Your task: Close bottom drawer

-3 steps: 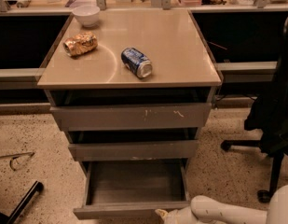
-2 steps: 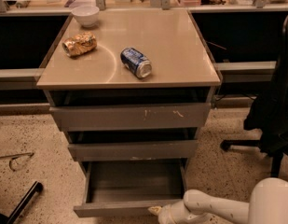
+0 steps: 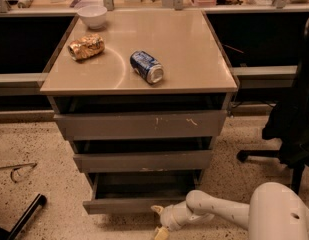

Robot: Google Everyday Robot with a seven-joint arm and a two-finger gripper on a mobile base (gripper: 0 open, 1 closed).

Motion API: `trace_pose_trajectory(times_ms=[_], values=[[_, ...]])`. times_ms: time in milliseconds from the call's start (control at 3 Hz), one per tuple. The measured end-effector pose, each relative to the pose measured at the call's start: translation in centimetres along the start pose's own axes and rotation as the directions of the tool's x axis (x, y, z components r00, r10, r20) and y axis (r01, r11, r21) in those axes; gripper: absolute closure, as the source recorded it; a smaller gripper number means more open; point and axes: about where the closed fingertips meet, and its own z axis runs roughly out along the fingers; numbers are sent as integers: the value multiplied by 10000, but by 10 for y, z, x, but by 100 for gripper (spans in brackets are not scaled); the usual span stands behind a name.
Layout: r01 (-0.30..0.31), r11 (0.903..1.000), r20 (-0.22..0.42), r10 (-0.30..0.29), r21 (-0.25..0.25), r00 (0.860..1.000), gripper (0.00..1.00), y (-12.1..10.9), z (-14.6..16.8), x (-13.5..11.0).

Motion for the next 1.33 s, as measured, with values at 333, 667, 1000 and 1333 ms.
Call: trace_pose_trajectory(times_ms=[333,667,1000,1333], values=[[466,9988,-458,-459,145,9979,0,-14,4,-18],[466,9988,-457,-459,144,9979,0,-14,4,-18],[644,9979,-448,-640,71,9969,0,-26,11,-25],[812,9964,-130,-815,-226,9966,0,-47,22,-43]])
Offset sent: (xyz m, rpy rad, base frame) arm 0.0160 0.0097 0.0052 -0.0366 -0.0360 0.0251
